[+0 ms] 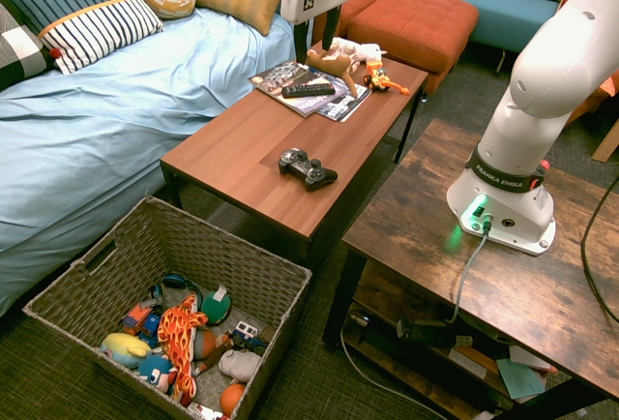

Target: Put the gamepad in the basket

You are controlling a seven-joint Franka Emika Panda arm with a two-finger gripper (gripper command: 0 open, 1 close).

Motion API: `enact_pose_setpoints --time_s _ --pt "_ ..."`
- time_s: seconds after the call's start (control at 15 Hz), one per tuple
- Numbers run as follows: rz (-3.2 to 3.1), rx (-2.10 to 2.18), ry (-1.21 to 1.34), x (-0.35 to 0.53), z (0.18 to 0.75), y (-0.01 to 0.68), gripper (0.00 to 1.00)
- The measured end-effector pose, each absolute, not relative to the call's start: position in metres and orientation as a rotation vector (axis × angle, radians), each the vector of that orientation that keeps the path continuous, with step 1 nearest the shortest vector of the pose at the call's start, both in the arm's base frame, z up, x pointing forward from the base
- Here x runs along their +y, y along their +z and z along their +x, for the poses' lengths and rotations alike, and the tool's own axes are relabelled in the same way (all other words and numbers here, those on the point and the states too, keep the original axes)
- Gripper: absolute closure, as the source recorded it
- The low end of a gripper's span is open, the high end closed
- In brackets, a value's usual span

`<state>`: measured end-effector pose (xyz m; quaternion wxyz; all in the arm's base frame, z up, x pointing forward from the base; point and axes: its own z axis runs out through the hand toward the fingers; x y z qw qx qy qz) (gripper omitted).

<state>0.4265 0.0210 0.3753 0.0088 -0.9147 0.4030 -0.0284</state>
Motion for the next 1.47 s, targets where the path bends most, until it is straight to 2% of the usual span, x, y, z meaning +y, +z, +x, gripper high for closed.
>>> enact_pose_setpoints --time_s 0.4,1.07,1.47 --pt "-2.801 1.277 -0.065 0.032 0.432 0.35 0.0" --pt "-2.791 1.42 0.051 0.075 0.409 0.184 0.0" --pt "-2.803 1.479 0.045 0.069 0.425 0.119 0.0"
